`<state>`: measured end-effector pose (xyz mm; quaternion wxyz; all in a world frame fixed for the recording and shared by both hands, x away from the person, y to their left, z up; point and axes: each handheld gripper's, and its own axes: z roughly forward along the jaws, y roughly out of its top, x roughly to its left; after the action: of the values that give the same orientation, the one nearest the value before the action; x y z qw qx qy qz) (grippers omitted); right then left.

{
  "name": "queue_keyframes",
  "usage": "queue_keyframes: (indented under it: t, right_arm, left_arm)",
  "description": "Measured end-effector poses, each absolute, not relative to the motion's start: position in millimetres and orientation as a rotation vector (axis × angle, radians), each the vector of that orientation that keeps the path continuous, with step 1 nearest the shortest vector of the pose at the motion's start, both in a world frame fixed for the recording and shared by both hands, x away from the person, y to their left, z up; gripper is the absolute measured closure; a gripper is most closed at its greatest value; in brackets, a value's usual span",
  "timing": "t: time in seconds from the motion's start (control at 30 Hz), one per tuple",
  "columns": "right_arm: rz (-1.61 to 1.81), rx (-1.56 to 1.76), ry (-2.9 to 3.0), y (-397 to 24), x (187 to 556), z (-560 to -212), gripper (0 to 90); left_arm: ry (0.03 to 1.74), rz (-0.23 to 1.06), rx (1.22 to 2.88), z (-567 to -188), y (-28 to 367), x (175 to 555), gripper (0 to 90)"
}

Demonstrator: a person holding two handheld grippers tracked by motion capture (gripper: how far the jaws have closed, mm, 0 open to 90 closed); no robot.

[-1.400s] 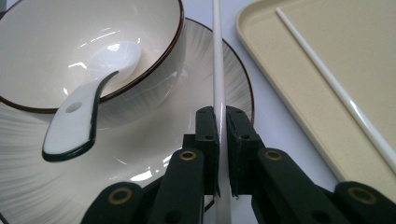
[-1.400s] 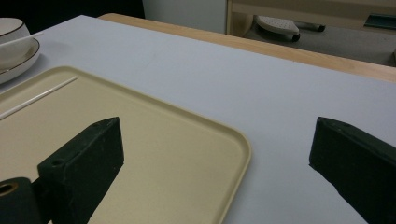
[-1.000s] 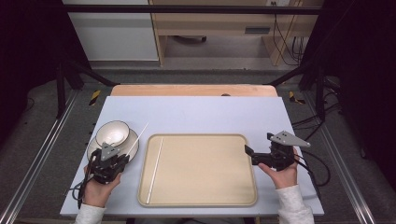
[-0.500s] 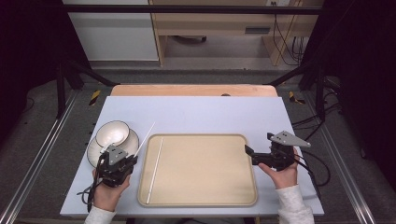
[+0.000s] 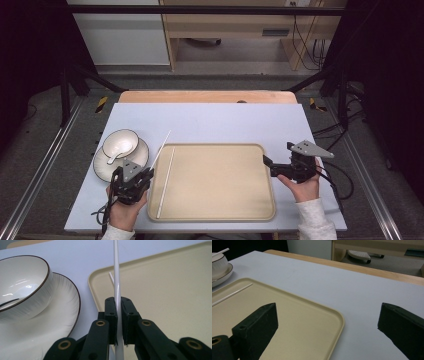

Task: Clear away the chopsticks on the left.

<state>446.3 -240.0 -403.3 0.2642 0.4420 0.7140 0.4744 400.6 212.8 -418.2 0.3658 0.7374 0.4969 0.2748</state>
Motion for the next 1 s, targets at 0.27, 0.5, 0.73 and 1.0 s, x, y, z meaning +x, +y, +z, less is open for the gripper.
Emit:
queue_keyframes:
  t: [0.27, 0.5, 0.73, 1.0]
  right_arm:
    - [1.295, 1.193, 1.923, -242.1, 444.9, -401.4, 3.2]
    - [1.304, 1.193, 1.916, -243.5, 444.2, -400.2, 3.2]
    - [1.301, 1.191, 1.921, -242.8, 444.8, -400.9, 3.2]
    - [1.292, 1.191, 1.932, -240.0, 446.2, -403.3, 3.2]
  left_arm:
    - [1.315, 0.717, 1.849, -419.3, 199.3, 399.3, 84.5]
    - [1.334, 0.706, 1.786, -425.4, 188.6, 396.5, 84.5]
    - [1.349, 0.694, 1.732, -436.5, 182.0, 391.2, 84.5]
    - [1.375, 0.678, 1.696, -448.1, 175.6, 385.3, 84.5]
